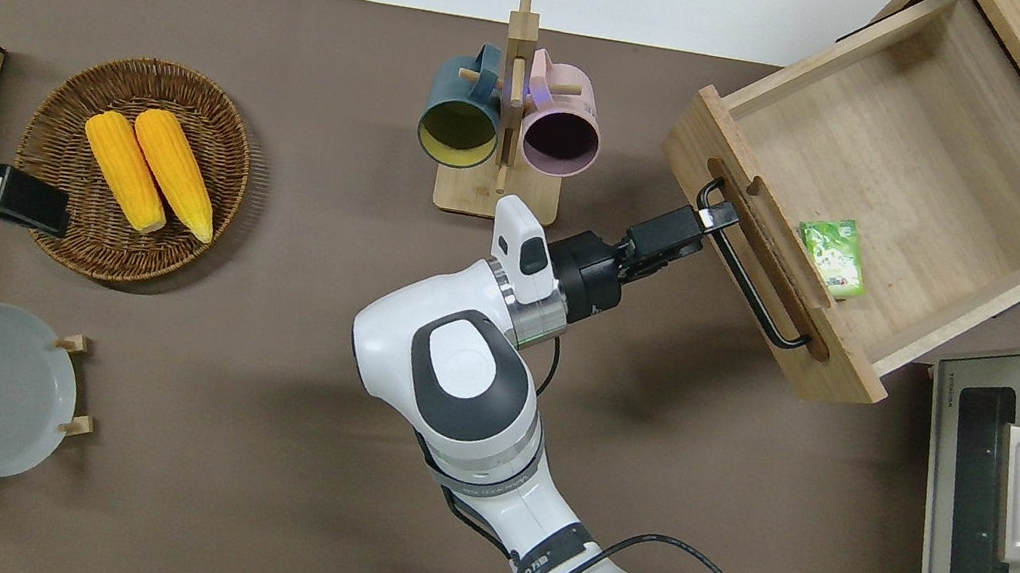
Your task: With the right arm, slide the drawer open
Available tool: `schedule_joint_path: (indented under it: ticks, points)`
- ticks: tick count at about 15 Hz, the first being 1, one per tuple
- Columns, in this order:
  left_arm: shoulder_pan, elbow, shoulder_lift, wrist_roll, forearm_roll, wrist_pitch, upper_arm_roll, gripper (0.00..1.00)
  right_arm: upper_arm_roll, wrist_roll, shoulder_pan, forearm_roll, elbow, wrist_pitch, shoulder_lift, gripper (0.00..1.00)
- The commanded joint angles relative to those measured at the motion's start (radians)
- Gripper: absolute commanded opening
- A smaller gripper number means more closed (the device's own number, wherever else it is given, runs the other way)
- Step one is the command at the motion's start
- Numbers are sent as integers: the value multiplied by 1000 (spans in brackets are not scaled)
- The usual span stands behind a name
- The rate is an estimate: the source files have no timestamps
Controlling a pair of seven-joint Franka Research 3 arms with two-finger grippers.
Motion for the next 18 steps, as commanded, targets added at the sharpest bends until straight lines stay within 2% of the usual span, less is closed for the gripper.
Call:
schedule_joint_path:
  ticks: [1,3,5,6,8,11,13,18]
  points:
    - [-7,10,-4,-10,18,-18,0,993,-1,-23,7,56,78,10,18,981]
    - [-7,10,-4,-10,18,-18,0,993,5,-26,12,62,86,13,17,981]
    - [-7,10,-4,-10,18,-18,0,993,8,-46,16,95,118,12,17,981]
    - [-7,10,-4,-10,18,-18,0,993,9,-59,16,140,152,12,14,981]
    - [-7,10,-4,-10,18,-18,0,993,11,-64,18,189,174,12,6,981]
    - [-7,10,-4,-10,18,-18,0,993,31,-64,15,293,232,15,-9,981]
    - [-7,10,-3,-10,18,-18,0,993,31,-66,2,394,244,27,-55,981]
    - [-7,9,-4,-10,18,-18,0,993,29,-82,-60,690,252,64,-215,981]
